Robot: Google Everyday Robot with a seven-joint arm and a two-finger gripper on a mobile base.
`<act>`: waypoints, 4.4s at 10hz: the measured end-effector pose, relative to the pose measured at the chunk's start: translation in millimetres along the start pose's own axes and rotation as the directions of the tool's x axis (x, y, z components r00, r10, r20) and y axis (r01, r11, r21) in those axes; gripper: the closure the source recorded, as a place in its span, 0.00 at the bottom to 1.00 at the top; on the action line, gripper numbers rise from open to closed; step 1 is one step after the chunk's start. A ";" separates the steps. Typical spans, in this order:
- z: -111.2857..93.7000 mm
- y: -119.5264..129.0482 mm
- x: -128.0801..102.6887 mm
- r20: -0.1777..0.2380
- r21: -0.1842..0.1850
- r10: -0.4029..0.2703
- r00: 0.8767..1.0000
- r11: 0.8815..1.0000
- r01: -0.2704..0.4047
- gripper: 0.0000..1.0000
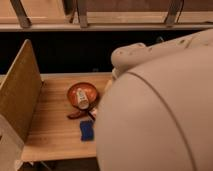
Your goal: Move the arm in a circular motion
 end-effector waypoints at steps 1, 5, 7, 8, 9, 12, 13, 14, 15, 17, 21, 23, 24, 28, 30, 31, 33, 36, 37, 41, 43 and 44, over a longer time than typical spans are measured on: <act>4.0 16.8 -8.4 -0.006 -0.025 -0.056 0.998 0.998 0.056 0.20; -9.7 80.6 -15.6 0.012 -0.093 -0.279 0.960 0.956 0.279 0.20; -23.5 106.1 -1.7 0.036 -0.126 -0.339 0.940 0.931 0.341 0.20; -31.0 113.0 8.8 0.049 -0.137 -0.351 0.935 0.925 0.354 0.20; -39.1 112.8 21.4 0.062 -0.138 -0.348 0.936 0.925 0.353 0.20; -61.2 50.3 52.1 0.088 -0.065 -0.186 0.979 0.979 0.192 0.20; -69.9 7.5 67.0 0.094 -0.021 -0.086 0.992 0.996 0.088 0.20; -74.8 -17.3 74.1 0.101 0.003 -0.027 0.995 1.000 0.027 0.20; -77.8 -40.5 77.5 0.108 0.023 0.029 0.994 0.999 -0.032 0.20; -75.2 -52.5 58.8 0.114 0.037 0.039 0.993 0.998 -0.043 0.20; -57.1 19.0 -1.3 0.117 -0.038 -0.150 0.982 0.987 0.155 0.20; -45.1 70.4 -11.2 0.112 -0.116 -0.249 0.962 0.958 0.262 0.20; -42.4 92.9 -11.4 0.114 -0.155 -0.287 0.951 0.940 0.303 0.20; -43.4 144.4 8.9 0.118 -0.274 -0.333 0.935 0.894 0.353 0.20; -48.3 139.8 35.2 0.095 -0.302 -0.274 0.957 0.908 0.290 0.20; -49.8 129.1 51.2 0.074 -0.294 -0.235 0.969 0.923 0.247 0.20; -51.3 92.3 85.6 0.018 -0.234 -0.144 0.989 0.961 0.145 0.20; -52.7 -3.6 126.1 -0.064 -0.037 0.027 0.998 0.999 -0.029 0.20; -52.5 -46.6 126.9 -0.079 0.067 0.064 0.995 0.996 -0.059 0.20; -41.4 -93.8 66.3 -0.049 0.219 0.005 0.999 0.976 0.006 0.20; -25.3 -53.8 22.1 -0.027 0.179 -0.101 0.994 0.978 0.105 0.20; -18.6 -29.2 4.8 -0.016 0.150 -0.156 0.988 0.976 0.157 0.20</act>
